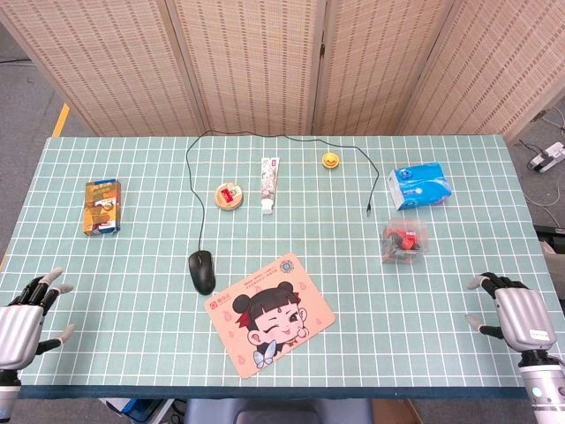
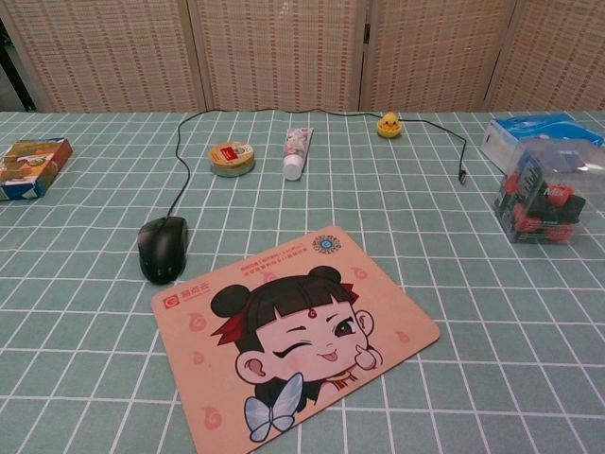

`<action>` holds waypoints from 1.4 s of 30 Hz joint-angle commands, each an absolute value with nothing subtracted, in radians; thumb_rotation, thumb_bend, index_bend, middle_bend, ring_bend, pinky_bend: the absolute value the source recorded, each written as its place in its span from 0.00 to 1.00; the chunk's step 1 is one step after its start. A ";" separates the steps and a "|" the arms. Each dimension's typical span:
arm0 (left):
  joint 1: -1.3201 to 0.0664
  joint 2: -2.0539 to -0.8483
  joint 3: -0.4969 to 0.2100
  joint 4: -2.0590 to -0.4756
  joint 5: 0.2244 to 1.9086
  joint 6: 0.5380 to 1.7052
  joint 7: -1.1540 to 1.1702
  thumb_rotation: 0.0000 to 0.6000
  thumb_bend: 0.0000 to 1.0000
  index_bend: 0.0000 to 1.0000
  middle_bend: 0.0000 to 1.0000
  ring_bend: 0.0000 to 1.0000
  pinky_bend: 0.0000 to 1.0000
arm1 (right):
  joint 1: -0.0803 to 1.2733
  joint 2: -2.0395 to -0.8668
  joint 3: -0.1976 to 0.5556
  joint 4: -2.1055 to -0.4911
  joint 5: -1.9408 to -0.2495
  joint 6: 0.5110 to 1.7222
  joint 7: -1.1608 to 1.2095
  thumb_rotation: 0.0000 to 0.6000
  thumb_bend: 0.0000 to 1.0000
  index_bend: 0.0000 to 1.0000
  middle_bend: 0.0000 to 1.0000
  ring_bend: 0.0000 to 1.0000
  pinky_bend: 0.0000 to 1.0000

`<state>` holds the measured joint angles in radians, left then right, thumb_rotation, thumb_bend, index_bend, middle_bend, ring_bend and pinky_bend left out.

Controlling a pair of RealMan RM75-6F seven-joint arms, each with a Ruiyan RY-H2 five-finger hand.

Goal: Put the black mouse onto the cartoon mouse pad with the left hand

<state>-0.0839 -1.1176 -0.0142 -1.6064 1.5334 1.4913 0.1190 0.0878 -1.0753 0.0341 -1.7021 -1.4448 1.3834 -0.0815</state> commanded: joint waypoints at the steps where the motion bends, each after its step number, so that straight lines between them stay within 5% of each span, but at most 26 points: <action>1: -0.085 -1.117 -0.015 -1.608 1.531 1.489 0.119 1.00 0.22 0.37 0.12 0.16 0.45 | 0.088 -1.076 0.033 -1.701 -1.443 1.381 -0.082 1.00 0.12 0.40 0.37 0.37 0.42; 9: -0.095 -1.127 -0.021 -1.611 1.560 1.502 0.123 1.00 0.22 0.36 0.12 0.16 0.50 | 0.085 -1.062 0.034 -1.714 -1.448 1.389 -0.071 1.00 0.13 0.40 0.37 0.37 0.42; 16: -0.164 -1.070 -0.036 -1.656 1.666 1.485 0.157 1.00 0.22 0.19 0.15 0.27 0.69 | 0.078 -1.041 0.040 -1.726 -1.460 1.413 -0.048 1.00 0.13 0.40 0.37 0.37 0.42; 22: -0.268 -1.049 -0.046 -1.631 1.771 1.419 0.083 1.00 0.22 0.14 0.47 0.63 0.93 | 0.069 -1.027 0.039 -1.730 -1.466 1.429 -0.026 1.00 0.13 0.40 0.37 0.37 0.42; 34: -0.465 -1.057 -0.046 -1.557 1.869 1.201 0.140 1.00 0.21 0.14 0.97 0.91 1.00 | 0.040 -0.993 0.037 -1.761 -1.497 1.486 0.008 1.00 0.13 0.40 0.39 0.37 0.42; 42: -0.578 -1.072 -0.053 -1.537 1.896 1.062 0.279 1.00 0.21 0.13 1.00 0.96 1.00 | 0.036 -0.973 0.037 -1.758 -1.506 1.488 0.063 1.00 0.13 0.40 0.39 0.37 0.42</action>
<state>-0.5498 -1.0636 -0.0487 -1.5462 1.8833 1.0894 0.2462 0.0365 -0.9774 0.0363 -1.7590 -1.5055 1.4885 0.0534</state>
